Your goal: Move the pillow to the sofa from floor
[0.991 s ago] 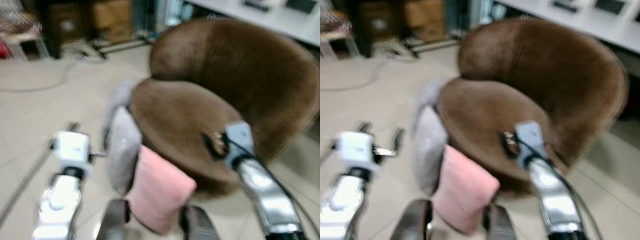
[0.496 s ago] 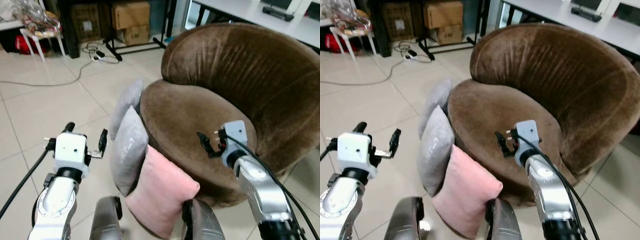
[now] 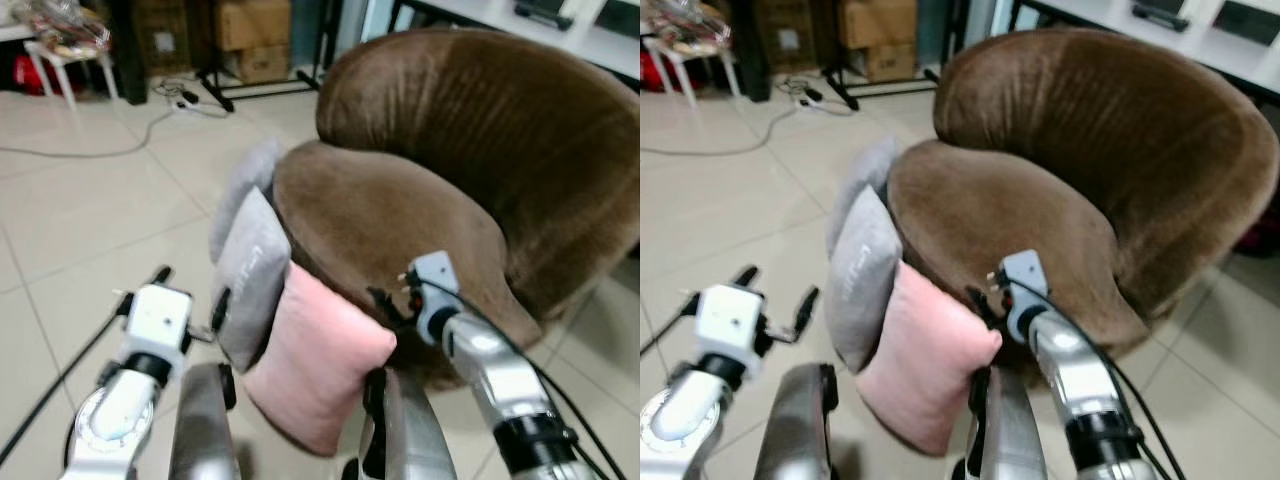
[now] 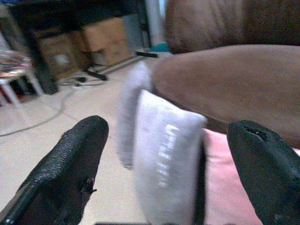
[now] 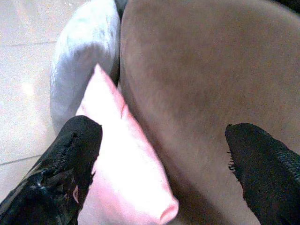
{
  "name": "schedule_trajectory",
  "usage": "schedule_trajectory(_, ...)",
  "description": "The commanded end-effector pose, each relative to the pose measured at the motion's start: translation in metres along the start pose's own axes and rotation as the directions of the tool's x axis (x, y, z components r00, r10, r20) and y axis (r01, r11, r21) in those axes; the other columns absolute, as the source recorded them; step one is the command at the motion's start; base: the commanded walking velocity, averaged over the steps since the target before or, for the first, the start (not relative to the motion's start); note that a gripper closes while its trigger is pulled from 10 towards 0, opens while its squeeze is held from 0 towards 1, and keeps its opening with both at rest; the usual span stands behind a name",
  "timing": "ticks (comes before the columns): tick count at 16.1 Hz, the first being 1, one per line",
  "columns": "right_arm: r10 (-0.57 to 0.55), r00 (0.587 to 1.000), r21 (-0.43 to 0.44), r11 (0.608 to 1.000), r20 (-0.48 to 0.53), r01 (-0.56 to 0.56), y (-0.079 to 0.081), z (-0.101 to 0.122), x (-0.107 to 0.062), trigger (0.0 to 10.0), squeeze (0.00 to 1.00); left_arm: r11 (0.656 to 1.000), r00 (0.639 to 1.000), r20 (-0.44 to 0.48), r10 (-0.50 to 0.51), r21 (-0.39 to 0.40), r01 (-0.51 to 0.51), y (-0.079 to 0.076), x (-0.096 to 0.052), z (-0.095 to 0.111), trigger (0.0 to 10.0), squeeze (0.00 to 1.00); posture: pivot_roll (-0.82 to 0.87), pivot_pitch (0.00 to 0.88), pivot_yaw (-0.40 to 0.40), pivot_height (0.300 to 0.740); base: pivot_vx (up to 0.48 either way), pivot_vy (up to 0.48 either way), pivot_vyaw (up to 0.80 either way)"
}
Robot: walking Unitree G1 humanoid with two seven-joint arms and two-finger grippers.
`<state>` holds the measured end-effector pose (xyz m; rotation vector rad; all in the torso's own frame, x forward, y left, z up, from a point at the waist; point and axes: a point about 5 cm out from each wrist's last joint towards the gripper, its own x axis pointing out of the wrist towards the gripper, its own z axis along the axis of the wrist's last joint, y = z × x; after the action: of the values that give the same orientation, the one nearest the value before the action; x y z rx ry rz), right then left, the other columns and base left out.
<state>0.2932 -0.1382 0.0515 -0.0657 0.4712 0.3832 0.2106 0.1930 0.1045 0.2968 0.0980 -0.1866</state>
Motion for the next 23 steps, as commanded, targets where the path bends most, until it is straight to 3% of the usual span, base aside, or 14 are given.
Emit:
schedule_trajectory(1,-0.009,0.999,0.012,1.000,0.046,0.009,-0.005,0.009,0.001,10.0,1.00,0.999,0.999,0.011,-0.050,0.005,0.050,-0.006,0.002,0.003,10.0,0.61,0.06,0.000,-0.120,0.500,0.000,0.000,0.00)
schedule_trajectory(6,0.068,0.996,-0.024,0.997,0.050,-0.067,0.008,0.010,0.015,10.0,1.00,0.988,0.988,0.017,-0.155,0.033,0.154,-0.008,-0.004,0.011,10.0,0.59,0.08,0.074,-0.055,0.500,0.000,0.000,0.00)
schedule_trajectory(8,0.096,0.995,-0.016,0.995,-0.028,-0.096,0.016,-0.002,0.023,10.0,1.00,0.974,0.975,0.006,-0.220,0.053,0.220,-0.009,-0.010,0.012,10.0,0.58,0.08,0.123,-0.044,0.500,0.000,0.000,0.00)
schedule_trajectory(13,0.034,0.996,-0.003,0.999,-0.087,-0.034,0.019,-0.010,0.037,10.0,1.00,0.916,0.910,-0.125,-0.395,0.015,0.400,-0.016,-0.036,-0.003,10.0,0.54,0.11,0.189,-0.058,0.500,0.000,0.000,0.00)
schedule_trajectory(18,-0.005,0.980,-0.116,0.993,-0.198,-0.019,0.021,-0.018,0.045,10.0,1.00,0.914,0.902,-0.156,-0.402,-0.010,0.405,-0.016,-0.058,0.000,10.0,0.54,0.14,0.214,-0.070,0.500,0.000,0.000,0.00)
schedule_trajectory(23,-0.037,0.991,-0.066,0.997,-0.130,0.029,0.036,-0.006,0.054,10.0,1.00,0.913,0.898,-0.180,-0.402,-0.003,0.408,-0.012,-0.069,0.005,10.0,0.54,0.18,0.241,-0.073,0.500,0.000,0.000,0.00)
